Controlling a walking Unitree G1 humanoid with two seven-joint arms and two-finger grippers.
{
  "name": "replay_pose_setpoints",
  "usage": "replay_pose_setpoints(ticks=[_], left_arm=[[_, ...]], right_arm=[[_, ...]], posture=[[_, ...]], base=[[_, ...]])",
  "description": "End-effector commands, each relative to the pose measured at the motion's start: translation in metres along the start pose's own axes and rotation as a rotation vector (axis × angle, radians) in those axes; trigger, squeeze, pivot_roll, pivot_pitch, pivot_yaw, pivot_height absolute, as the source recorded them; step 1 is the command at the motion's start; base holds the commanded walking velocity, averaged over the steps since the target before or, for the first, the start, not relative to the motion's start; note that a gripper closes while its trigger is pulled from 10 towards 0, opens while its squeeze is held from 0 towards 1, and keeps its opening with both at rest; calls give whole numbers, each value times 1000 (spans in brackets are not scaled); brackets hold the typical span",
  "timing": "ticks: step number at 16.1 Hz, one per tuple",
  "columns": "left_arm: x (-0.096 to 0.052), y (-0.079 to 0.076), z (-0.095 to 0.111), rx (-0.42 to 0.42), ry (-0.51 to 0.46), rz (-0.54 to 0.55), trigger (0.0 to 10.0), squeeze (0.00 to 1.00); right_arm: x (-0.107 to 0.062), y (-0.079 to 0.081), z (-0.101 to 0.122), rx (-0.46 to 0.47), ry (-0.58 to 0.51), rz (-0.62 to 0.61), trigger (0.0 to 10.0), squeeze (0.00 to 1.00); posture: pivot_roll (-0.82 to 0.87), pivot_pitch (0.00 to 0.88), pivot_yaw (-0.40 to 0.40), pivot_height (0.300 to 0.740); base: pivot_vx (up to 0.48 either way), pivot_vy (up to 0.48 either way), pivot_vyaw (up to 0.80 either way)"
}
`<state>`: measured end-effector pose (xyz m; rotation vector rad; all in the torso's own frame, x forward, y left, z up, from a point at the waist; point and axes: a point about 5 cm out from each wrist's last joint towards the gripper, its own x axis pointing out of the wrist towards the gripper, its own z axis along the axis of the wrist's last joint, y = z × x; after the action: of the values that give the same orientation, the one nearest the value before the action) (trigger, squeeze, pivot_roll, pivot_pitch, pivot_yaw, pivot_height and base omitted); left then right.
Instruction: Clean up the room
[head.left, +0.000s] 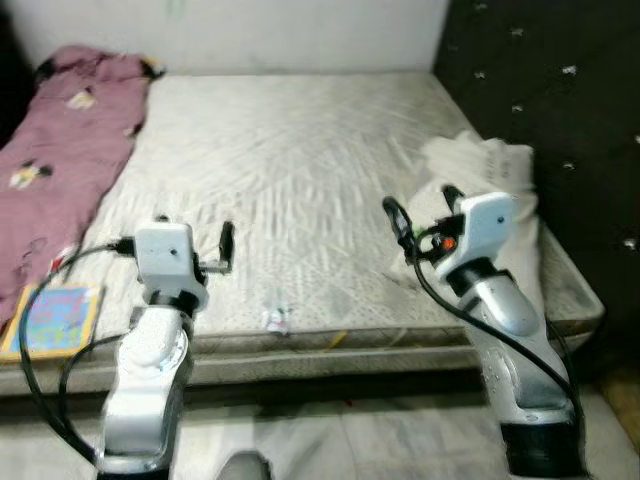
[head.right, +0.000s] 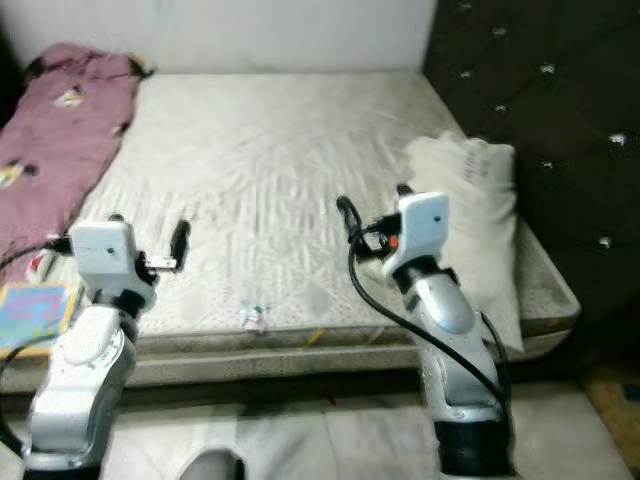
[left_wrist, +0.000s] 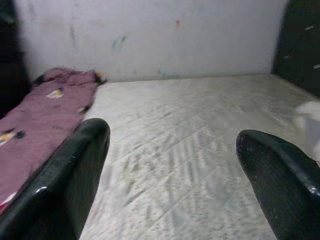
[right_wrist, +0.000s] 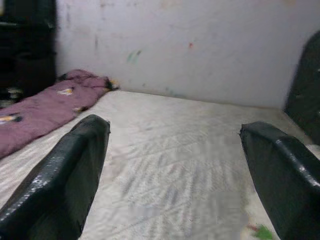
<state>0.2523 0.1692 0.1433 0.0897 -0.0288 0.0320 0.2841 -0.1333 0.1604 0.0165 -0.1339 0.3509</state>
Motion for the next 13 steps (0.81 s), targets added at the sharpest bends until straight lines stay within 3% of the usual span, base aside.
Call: replay_pose_setpoints(ticks=[1,9,13], left_arm=[[0,-2,1,-6,-6,-16,10000,0],[-1,-4,4,-17,-26,-39,10000,0],[0,-4,5,-19,-29,-42,10000,0]], right_arm=[[-1,-5,2,-5,-6,-9,10000,0],[-1,-4,1,2,-6,-8,10000,0],[0,-4,2,-3,-6,-7,10000,0]], posture=[[43,0,-68,740],[38,0,-67,740],[38,0,-67,740]], base=[[0,0,0],[0,0,0],[279,0,0]])
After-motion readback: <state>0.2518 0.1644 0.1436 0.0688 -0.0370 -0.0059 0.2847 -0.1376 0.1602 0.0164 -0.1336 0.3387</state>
